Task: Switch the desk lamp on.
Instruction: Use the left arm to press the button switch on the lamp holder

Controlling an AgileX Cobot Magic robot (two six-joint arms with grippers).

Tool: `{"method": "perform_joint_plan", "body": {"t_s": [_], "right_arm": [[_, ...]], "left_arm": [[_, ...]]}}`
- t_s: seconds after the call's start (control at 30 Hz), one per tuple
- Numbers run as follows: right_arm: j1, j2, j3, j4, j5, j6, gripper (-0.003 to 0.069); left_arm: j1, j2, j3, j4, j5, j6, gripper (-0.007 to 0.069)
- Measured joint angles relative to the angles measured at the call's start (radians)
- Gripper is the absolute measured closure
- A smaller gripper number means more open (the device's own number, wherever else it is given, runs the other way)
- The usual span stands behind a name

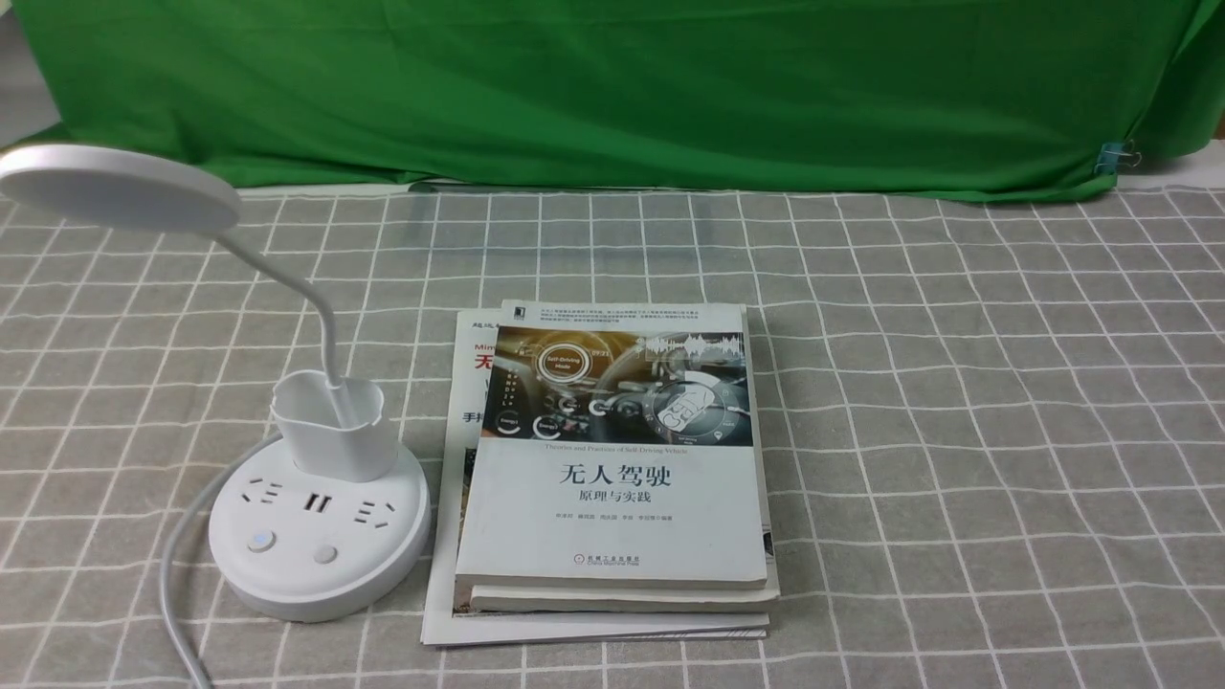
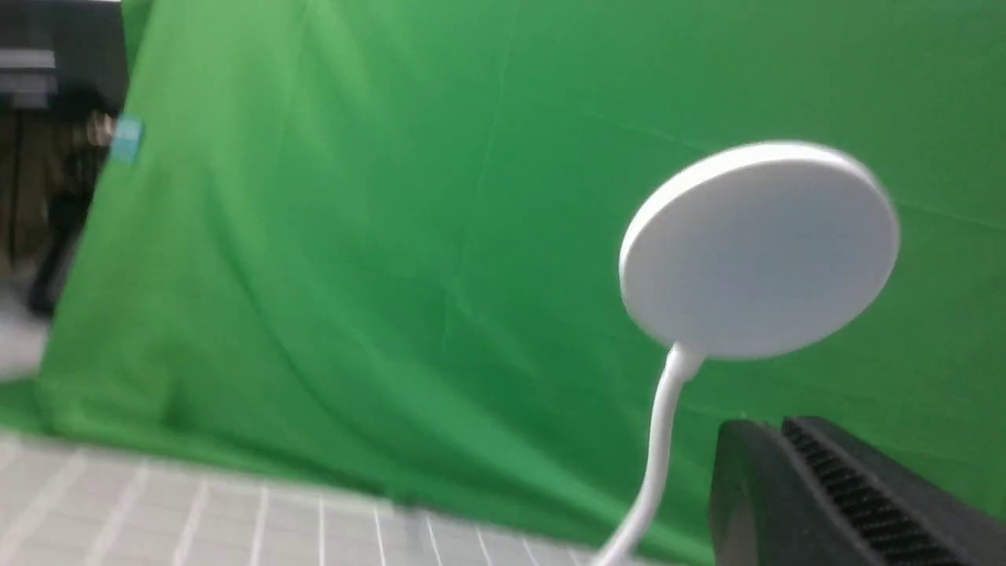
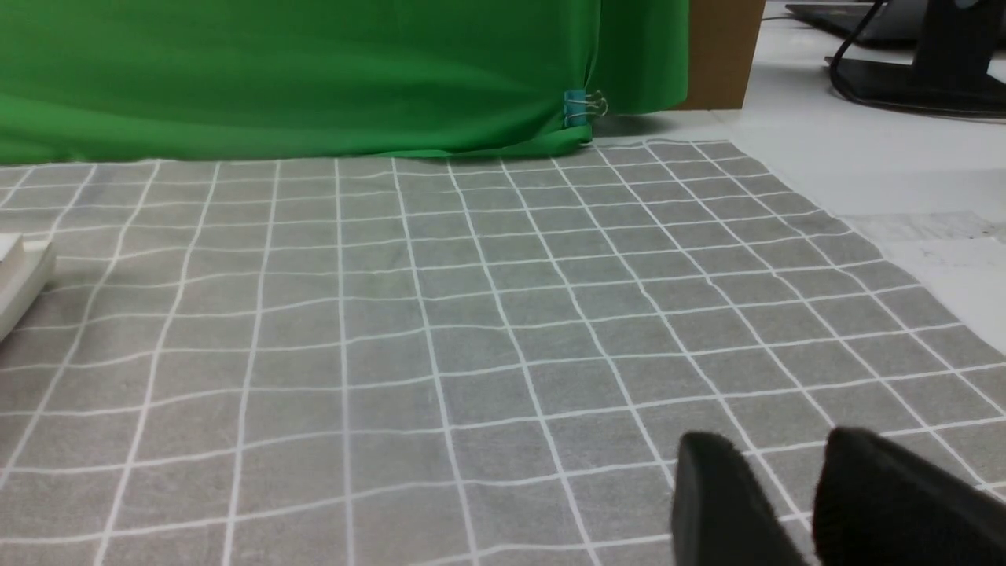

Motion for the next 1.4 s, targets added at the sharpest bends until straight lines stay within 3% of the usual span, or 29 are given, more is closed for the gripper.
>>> {"method": "perform_joint_plan", "body": {"t_s": [0.17,0.47,0.7,0.93,1.2,1.3,1.4], "right_arm": [[0.0,0.0,0.0,0.0,0.0,0.0,0.0414],[0.0,0.0,0.0,0.0,0.0,0.0,0.0414],[0.0,0.0,0.0,0.0,0.0,0.0,0.0414],[0.0,0.0,0.0,0.0,0.0,0.0,0.0414],[0.0,0.0,0.0,0.0,0.0,0.0,0.0414],[0.0,0.0,0.0,0.0,0.0,0.0,0.0414],[0.0,0.0,0.0,0.0,0.0,0.0,0.0414]], "left_arm": [[0.0,0.089,-0.112,0.005,0.185,-0.027,0.0606],[0.0,0.488,-0.396,-0.004,0.452,-0.071,0.0606],[0.0,0.716,-0.416,0.028,0.489,-0.015,0.0606],[0.0,0.894,-0.421,-0.067,0.475,0.011,0.0606],[0.0,1.157,-0.571,-0.084,0.652,0.151,0.0606],[-0.042,1.247,-0.655,-0.088,0.708,0.216,0.0606],[-0.114,1.309,-0.695,-0.052,0.733,0.207,0.0606]]}}
